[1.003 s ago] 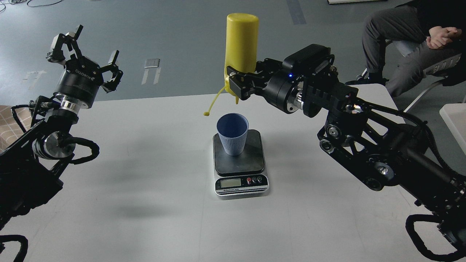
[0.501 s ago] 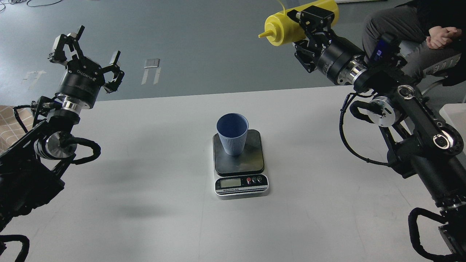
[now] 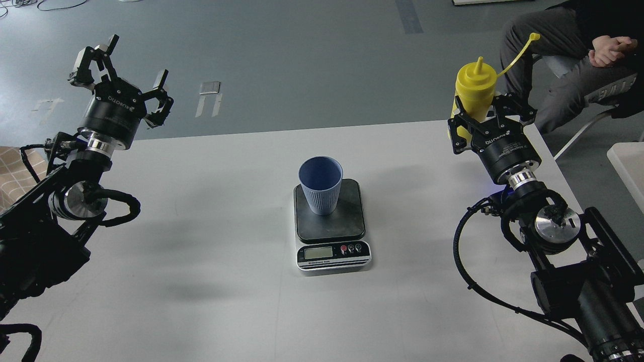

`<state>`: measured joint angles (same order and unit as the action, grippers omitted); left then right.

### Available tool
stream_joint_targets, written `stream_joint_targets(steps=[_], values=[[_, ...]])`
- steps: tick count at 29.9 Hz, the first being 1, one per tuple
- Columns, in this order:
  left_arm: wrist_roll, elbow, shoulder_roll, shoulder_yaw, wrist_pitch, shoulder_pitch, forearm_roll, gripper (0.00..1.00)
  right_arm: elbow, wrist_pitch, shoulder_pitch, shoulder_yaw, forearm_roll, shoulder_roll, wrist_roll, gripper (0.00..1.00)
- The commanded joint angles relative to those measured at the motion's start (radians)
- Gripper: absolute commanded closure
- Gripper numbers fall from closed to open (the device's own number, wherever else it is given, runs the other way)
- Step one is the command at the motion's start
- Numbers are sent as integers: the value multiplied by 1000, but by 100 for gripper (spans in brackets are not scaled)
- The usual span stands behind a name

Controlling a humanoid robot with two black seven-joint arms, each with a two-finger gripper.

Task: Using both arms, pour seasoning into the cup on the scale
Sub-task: 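Turn the bottle upright and lower it back onto the table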

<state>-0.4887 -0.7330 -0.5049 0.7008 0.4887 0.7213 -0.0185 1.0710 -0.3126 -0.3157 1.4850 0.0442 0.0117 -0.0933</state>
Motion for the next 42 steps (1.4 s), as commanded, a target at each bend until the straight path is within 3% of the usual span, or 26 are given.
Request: stream_joint_targets(steps=[1,11,14,20,21,22,24,25,35,42], values=[[0,0,0,-4,0,0,0,3,1,-54,85,44,60,-12,0,76],[0,0,2,-6,0,0,0,3,3,-83,225,63,85,-12,1,75],[0,0,5,-6,0,-2,0,3,0,-83,234,64,118,-12,1,69],[0,0,6,-6,0,0,0,3,-5,-75,230,64,141,-12,1,42],[0,0,6,-6,0,0,0,3,-5,-75,230,64,141,-12,1,42],[0,0,5,-6,0,-2,0,3,-6,-74,230,63,144,-12,1,35],[0,0,6,-6,0,-2,0,3,-11,-74,228,61,144,-12,1,10],[0,0,5,-6,0,-2,0,3,-9,-74,228,61,144,-12,1,6],[0,0,3,-1,0,-2,0,3,9,-91,241,51,144,-12,0,0],[0,0,-6,0,0,-2,0,3,142,-92,351,47,144,-12,0,0]])
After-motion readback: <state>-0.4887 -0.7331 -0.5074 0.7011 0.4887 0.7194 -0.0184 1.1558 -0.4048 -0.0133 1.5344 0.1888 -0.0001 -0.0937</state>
